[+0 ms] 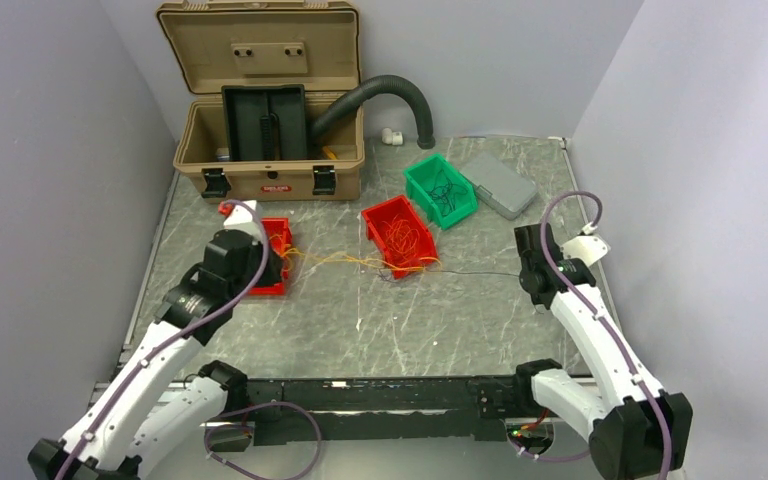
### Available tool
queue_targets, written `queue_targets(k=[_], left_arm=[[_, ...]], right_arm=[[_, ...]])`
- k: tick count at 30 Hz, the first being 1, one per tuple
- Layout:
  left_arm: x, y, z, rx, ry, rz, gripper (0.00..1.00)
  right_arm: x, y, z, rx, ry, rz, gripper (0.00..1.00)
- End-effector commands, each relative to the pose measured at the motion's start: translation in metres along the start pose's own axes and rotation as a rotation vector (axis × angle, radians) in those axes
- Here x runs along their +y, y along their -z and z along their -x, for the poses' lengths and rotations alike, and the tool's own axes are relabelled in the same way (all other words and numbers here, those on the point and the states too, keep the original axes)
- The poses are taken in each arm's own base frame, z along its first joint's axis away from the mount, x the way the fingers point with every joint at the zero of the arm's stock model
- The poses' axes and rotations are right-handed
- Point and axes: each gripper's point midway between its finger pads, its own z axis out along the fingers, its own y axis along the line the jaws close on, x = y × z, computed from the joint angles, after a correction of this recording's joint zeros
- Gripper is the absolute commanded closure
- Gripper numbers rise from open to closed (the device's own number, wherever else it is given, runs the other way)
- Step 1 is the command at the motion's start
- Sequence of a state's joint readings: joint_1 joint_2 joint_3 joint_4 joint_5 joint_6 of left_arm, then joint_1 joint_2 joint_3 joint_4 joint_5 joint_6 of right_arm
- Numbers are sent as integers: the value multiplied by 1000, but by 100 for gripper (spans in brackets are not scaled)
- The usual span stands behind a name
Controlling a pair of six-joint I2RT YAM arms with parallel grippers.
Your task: Untangle the cables
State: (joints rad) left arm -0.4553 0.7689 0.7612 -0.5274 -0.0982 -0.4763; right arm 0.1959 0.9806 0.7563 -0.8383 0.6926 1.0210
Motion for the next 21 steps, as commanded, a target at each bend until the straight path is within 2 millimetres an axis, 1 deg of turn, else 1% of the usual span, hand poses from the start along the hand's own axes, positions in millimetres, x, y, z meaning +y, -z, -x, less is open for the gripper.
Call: queue_targets(k=[1, 4, 6, 8, 12, 13, 14, 15, 18, 19, 21], left_arm=[[66, 27, 6, -79, 107, 338, 100], [99, 54, 10, -152, 182, 522, 100], [110, 71, 16, -215, 220, 584, 100], [117, 84, 22, -272, 247, 615, 100], [113, 92, 33, -325, 235, 579, 100], [105, 90, 38, -325, 209, 527, 100], [95, 87, 43, -318, 155, 468, 100], [89, 86, 46, -327, 142, 431, 100], [90, 87, 49, -344, 137, 430, 100], [86, 85, 50, -340, 120, 409, 100], [68, 77, 52, -323, 57, 303, 100]], right_arm=[[-20, 11, 40, -120, -122, -64, 100], [-33, 14, 50, -149, -159, -103, 100], [-45, 17, 52, -165, -219, -136, 100], [-46, 19, 55, -180, -253, -114, 100], [-28, 17, 52, -153, -203, -14, 100], [-17, 18, 55, -147, -155, 35, 100], [-10, 20, 56, -139, -138, 63, 100], [-8, 22, 58, -134, -138, 72, 100], [-6, 26, 70, -173, -126, 79, 100], [0, 28, 74, -182, -104, 109, 100], [17, 33, 74, -166, -20, 210, 100]])
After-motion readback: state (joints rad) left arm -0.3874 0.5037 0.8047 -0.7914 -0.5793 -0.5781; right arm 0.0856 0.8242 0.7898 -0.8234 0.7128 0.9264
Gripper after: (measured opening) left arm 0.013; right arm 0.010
